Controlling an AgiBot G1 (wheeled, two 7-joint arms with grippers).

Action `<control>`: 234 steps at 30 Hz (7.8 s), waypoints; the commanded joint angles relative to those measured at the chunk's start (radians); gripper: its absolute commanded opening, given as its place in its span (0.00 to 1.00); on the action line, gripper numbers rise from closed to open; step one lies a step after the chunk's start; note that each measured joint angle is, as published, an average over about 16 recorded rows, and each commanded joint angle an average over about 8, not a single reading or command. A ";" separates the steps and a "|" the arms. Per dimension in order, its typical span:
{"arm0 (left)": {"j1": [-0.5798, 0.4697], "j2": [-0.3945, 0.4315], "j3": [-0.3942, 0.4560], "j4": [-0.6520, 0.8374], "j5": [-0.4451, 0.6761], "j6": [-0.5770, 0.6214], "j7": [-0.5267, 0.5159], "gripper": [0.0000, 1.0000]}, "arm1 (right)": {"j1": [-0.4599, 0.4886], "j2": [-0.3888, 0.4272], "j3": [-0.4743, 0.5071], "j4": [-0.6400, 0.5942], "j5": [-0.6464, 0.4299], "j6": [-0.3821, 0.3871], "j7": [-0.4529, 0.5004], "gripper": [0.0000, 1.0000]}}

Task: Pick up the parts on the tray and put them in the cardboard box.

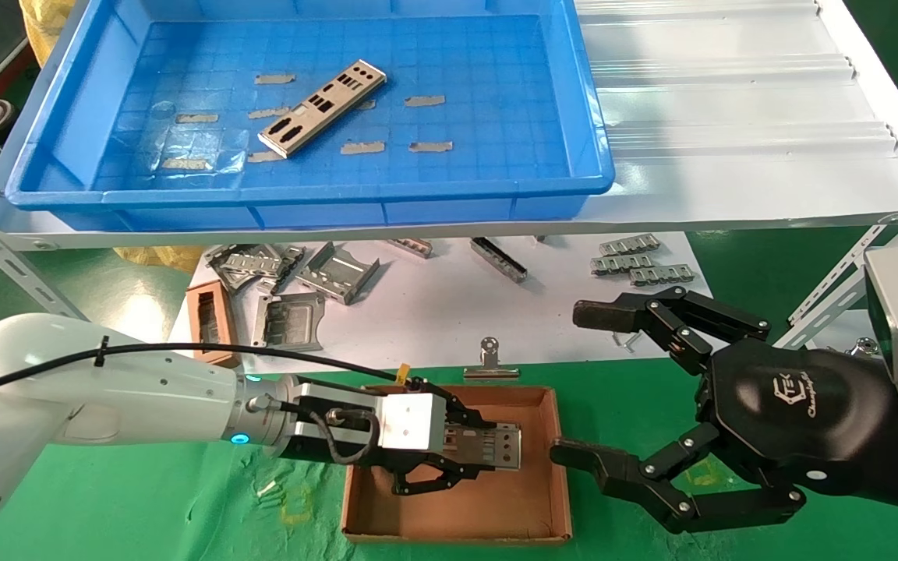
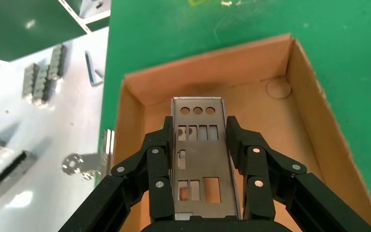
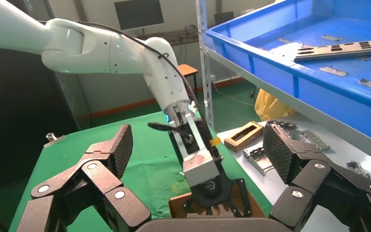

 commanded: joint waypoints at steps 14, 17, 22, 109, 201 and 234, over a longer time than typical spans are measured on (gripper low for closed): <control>-0.014 0.057 -0.005 0.135 -0.006 -0.004 0.066 1.00 | 0.000 0.000 0.000 0.000 0.000 0.000 0.000 1.00; -0.022 0.064 -0.007 0.154 -0.008 -0.004 0.067 1.00 | 0.000 0.000 0.000 0.000 0.000 0.000 0.000 1.00; -0.036 0.064 -0.012 0.167 -0.017 0.019 0.079 1.00 | 0.000 0.000 0.000 0.000 0.000 0.000 0.000 1.00; 0.343 -0.522 -0.540 -0.562 -0.471 0.284 -0.597 1.00 | 0.000 0.000 0.000 0.000 0.000 0.000 0.000 1.00; 0.394 -0.595 -0.595 -0.695 -0.490 0.270 -0.647 1.00 | -0.001 0.000 0.000 -0.001 0.000 0.001 0.000 1.00; 0.394 -0.595 -0.595 -0.695 -0.490 0.270 -0.647 1.00 | -0.001 0.000 0.000 -0.001 0.000 0.001 0.000 1.00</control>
